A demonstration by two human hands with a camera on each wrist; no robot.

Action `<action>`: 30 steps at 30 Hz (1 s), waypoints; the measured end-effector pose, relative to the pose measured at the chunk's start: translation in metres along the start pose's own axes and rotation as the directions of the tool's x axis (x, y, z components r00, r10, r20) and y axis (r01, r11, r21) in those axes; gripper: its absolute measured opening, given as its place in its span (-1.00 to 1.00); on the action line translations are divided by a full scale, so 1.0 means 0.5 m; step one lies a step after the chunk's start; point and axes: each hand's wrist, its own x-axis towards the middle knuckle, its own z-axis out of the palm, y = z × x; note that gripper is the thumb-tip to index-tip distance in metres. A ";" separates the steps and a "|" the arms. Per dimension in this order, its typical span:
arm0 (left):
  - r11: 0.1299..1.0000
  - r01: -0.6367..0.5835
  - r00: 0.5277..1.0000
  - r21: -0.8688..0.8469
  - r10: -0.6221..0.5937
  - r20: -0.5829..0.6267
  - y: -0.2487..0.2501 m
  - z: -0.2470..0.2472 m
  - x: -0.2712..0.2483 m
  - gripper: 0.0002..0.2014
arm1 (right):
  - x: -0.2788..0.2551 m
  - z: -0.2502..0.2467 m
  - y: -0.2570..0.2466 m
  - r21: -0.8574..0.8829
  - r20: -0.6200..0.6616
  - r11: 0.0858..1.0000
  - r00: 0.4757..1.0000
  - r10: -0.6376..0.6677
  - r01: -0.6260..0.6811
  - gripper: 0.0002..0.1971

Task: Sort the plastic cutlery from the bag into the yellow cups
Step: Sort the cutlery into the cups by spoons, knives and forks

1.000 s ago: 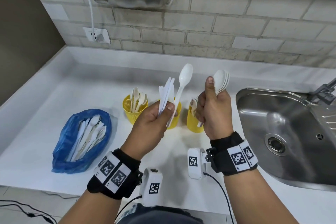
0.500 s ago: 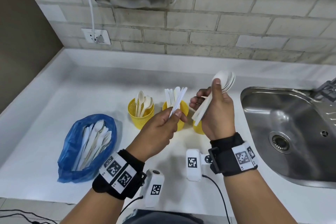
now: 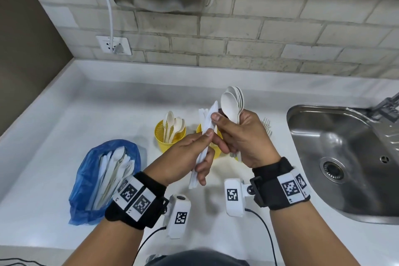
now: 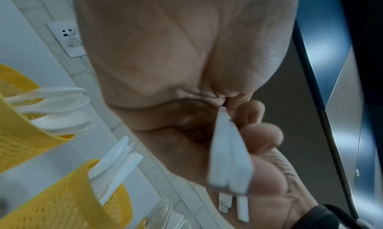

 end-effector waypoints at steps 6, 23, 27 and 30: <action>0.997 0.036 0.999 0.061 -0.036 -0.007 0.003 -0.015 0.003 -0.42 | 0.001 0.011 -0.031 -0.028 0.052 0.996 0.996 -0.078 0.080 -0.64; 0.438 0.274 0.842 0.856 0.321 -0.433 -0.117 -0.152 -0.004 -0.78 | 0.086 -0.032 0.084 -0.701 -0.167 0.702 0.928 -0.334 0.127 -0.87; 0.466 0.273 0.818 0.841 0.347 -0.458 -0.136 -0.164 -0.006 -0.82 | 0.057 -0.025 0.110 -0.725 -0.209 0.684 0.918 -0.336 0.085 -0.83; 0.499 0.258 0.805 0.827 0.362 -0.470 -0.144 -0.166 -0.006 -0.87 | 0.036 -0.016 0.154 -0.790 -0.085 0.609 0.970 -0.229 0.075 -0.69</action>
